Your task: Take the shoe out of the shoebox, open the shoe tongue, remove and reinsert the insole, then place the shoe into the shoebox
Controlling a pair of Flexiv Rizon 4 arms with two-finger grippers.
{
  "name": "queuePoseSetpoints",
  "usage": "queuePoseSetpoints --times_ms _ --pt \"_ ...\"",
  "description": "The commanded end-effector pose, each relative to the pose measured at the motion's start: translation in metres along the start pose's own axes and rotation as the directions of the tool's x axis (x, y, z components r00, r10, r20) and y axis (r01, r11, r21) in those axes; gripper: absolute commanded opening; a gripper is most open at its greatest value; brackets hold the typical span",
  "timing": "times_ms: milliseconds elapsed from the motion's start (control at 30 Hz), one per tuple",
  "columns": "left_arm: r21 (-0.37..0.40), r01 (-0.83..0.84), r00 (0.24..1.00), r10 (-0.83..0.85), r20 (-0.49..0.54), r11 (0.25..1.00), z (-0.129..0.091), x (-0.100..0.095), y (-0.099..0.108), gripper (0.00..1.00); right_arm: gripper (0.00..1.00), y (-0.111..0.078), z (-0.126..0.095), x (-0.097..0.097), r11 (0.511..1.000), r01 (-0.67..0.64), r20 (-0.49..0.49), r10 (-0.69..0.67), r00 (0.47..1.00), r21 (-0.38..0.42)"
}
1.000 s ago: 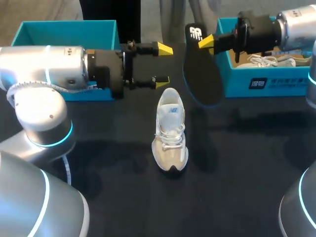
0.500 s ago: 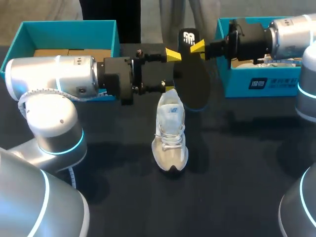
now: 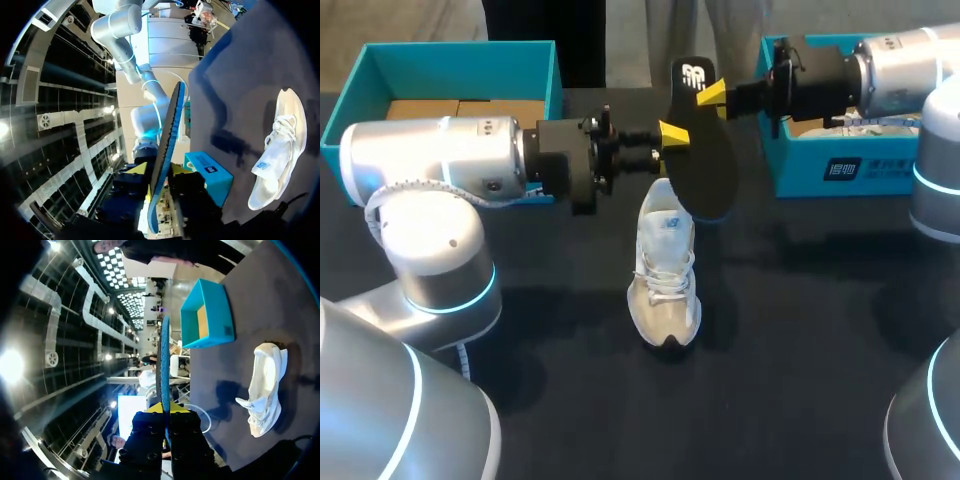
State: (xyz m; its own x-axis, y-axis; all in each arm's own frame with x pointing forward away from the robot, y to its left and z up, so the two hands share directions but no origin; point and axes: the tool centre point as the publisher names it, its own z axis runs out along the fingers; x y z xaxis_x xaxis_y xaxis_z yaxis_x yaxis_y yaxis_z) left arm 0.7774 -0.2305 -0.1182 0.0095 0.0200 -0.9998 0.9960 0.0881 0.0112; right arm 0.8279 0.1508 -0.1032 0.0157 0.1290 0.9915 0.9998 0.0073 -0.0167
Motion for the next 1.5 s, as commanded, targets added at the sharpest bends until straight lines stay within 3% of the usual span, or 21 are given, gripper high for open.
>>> queuePoseSetpoints --times_ms 33,67,333,367,400,433,700,933,1500 --pt "-0.003 -0.002 1.0 0.002 0.005 1.0 0.005 0.002 0.001 0.06 0.0 0.0 0.005 0.0 1.0 0.002 -0.005 -0.002 1.0 -0.004" --pt "-0.003 -0.002 1.0 0.002 0.006 1.0 0.005 0.002 0.001 0.0 0.0 0.0 0.006 0.0 1.0 0.002 -0.006 -0.002 1.0 -0.004" --pt "0.001 0.027 1.0 -0.027 0.014 1.0 0.002 0.003 0.004 0.0 0.0 -0.003 0.009 -0.004 0.999 0.033 -0.012 -0.034 0.999 -0.01" --pt "0.001 0.029 0.999 -0.029 0.015 1.0 0.0 0.002 0.004 0.0 0.25 -0.005 0.008 -0.005 0.999 0.038 -0.008 -0.038 0.999 -0.005" --pt "0.002 0.03 0.999 -0.03 0.017 1.0 -0.002 0.001 0.004 0.0 0.86 -0.006 0.007 -0.006 0.999 0.05 -0.004 -0.05 0.999 -0.002" --pt "0.002 0.033 0.999 -0.033 0.021 0.999 -0.003 0.0 0.004 0.0 1.0 -0.008 0.005 -0.007 0.999 0.048 -0.002 -0.048 0.999 -0.004" --pt "0.004 0.049 0.998 -0.049 0.039 0.999 -0.013 -0.005 0.007 0.0 1.0 -0.026 -0.012 -0.016 0.997 0.075 0.026 -0.074 0.997 -0.03" --pt "0.015 0.049 0.998 -0.049 0.044 0.999 -0.023 -0.007 0.008 0.0 1.0 -0.045 -0.03 -0.012 0.992 0.121 0.035 -0.12 0.992 -0.035" --pt "0.027 -0.01 1.0 0.01 0.022 1.0 -0.04 -0.006 0.004 0.0 1.0 -0.076 -0.043 -0.008 0.98 0.192 0.025 -0.191 0.981 -0.047"
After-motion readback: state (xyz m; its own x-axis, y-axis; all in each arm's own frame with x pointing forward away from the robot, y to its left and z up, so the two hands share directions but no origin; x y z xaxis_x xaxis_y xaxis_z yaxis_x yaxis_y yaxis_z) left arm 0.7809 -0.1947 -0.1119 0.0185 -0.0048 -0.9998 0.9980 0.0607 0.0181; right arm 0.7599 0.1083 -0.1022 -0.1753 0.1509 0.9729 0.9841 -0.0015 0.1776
